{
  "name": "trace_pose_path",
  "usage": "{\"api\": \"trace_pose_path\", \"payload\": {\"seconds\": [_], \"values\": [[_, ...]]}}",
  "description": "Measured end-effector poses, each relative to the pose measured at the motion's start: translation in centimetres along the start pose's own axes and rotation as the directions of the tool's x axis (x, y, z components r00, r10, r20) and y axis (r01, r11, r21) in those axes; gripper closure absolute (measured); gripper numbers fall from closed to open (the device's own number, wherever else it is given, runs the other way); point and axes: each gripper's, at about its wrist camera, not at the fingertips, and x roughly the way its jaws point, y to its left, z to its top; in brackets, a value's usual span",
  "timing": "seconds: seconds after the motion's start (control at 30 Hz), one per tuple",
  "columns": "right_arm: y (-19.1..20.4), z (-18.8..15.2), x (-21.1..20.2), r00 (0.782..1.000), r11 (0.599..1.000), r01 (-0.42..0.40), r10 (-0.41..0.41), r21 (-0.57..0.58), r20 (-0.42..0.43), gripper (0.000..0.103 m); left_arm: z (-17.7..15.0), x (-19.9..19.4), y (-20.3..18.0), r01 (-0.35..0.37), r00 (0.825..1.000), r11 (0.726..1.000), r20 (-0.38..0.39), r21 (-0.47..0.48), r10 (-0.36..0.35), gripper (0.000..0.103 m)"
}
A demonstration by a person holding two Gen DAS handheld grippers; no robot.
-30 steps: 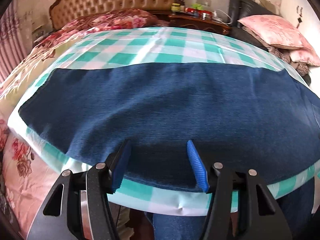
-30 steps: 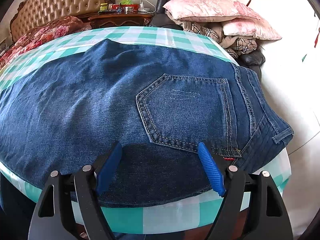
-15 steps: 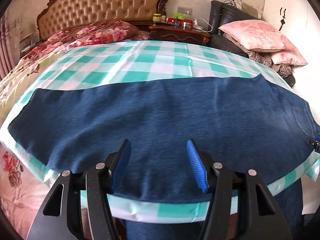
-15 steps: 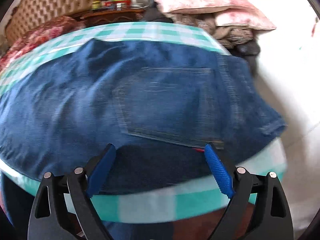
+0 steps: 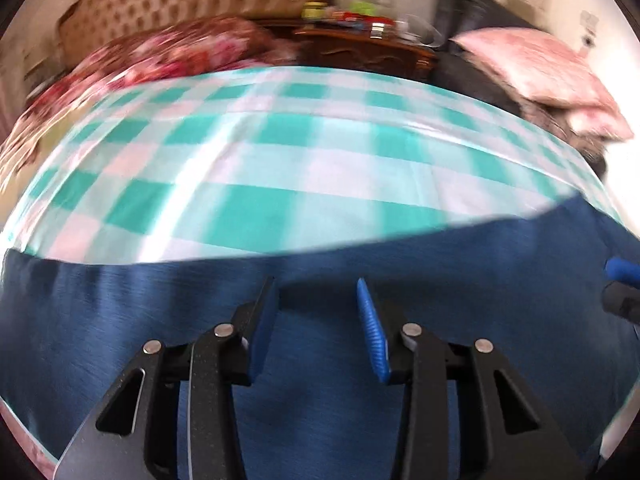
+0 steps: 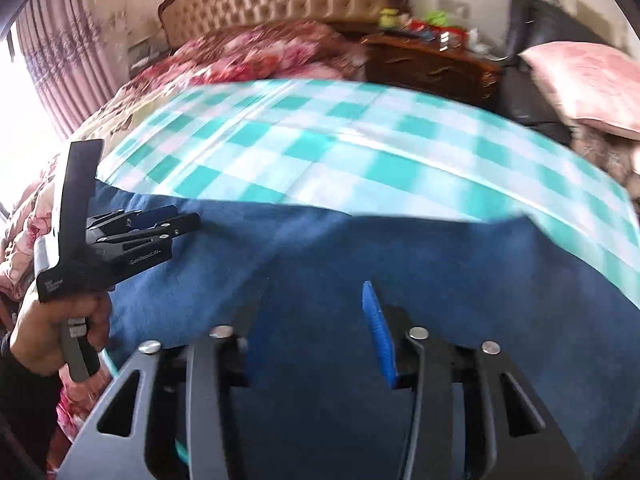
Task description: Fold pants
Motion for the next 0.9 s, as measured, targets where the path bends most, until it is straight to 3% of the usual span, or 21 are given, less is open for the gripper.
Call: {"api": "trace_pose_path", "payload": {"seconds": [0.03,0.1,0.17,0.23,0.3,0.47,0.5,0.57,0.6,0.63,0.67,0.73,0.77,0.8,0.87,0.9], "values": [[0.5,1.0,1.7,1.0,1.0,-0.014,0.014,0.004,-0.016,0.068,0.5,0.2,1.7,-0.004,1.0,1.0,0.015,-0.027,0.004,0.066],[0.9,2.4,3.8,1.0,1.0,-0.002,0.002,-0.002,-0.028,0.071,1.3,0.4,4.5,-0.082,0.996,0.994,0.023,-0.07,0.084,0.066],[0.7,2.9,5.4,0.998,0.999,0.032,-0.033,-0.01,-0.046,0.074,1.5,-0.2,7.6,-0.086,0.995,0.986,0.044,-0.144,0.093,0.066],[-0.2,2.9,7.0,0.996,0.998,0.058,-0.058,-0.002,-0.07,0.089,1.0,-2.3,10.8,-0.108,0.989,0.973,0.076,-0.203,0.126,0.066],[-1.3,2.9,7.1,0.997,0.998,0.07,-0.07,0.004,-0.043,0.095,-0.4,-5.4,13.2,-0.095,0.982,0.966,0.138,-0.239,0.13,0.066],[-1.9,3.2,7.6,0.995,0.995,0.1,-0.1,0.004,-0.022,0.095,-5.3,-9.9,15.7,-0.132,0.968,0.969,0.184,-0.207,0.171,0.067],[-1.6,3.2,7.6,0.993,0.993,0.119,-0.119,-0.002,-0.02,0.095,-6.2,-9.9,16.2,-0.143,0.97,0.972,0.168,-0.186,0.175,0.067],[-1.2,3.5,7.7,0.989,0.989,0.147,-0.147,-0.003,-0.021,0.094,-7.5,-9.1,17.3,-0.23,0.962,0.962,0.112,-0.148,0.248,0.067],[-0.7,3.6,7.5,0.985,0.985,0.171,-0.171,0.002,-0.019,0.088,-8.1,-9.2,18.5,-0.282,0.949,0.946,0.096,-0.16,0.299,0.067],[-0.2,3.7,7.1,0.984,0.984,0.179,-0.179,0.0,-0.013,0.074,-8.6,-9.9,19.5,-0.297,0.942,0.936,0.102,-0.187,0.32,0.067],[0.3,3.8,6.7,0.981,0.981,0.193,-0.193,-0.008,-0.002,0.069,-8.8,-10.8,20.5,-0.304,0.934,0.926,0.124,-0.222,0.336,0.065],[2.1,3.8,5.2,0.98,0.98,0.195,-0.194,-0.038,0.033,0.035,-9.2,-12.5,22.6,-0.324,0.913,0.899,0.152,-0.295,0.379,0.061],[3.0,3.7,4.6,0.984,0.983,0.176,-0.174,-0.051,0.045,0.033,-9.5,-13.0,23.6,-0.35,0.899,0.875,0.141,-0.334,0.414,0.061],[4.4,3.6,3.8,0.989,0.988,0.137,-0.133,-0.071,0.059,0.033,-9.7,-13.6,24.6,-0.345,0.896,0.864,0.145,-0.368,0.419,0.063],[6.3,3.5,3.2,0.994,0.99,0.101,-0.096,-0.094,0.059,0.03,-10.3,-14.7,25.9,-0.27,0.917,0.874,0.17,-0.404,0.362,0.063],[7.0,3.4,3.2,0.996,0.992,0.082,-0.077,-0.095,0.05,0.024,-10.6,-15.0,26.0,-0.221,0.929,0.887,0.19,-0.405,0.318,0.063]]}}
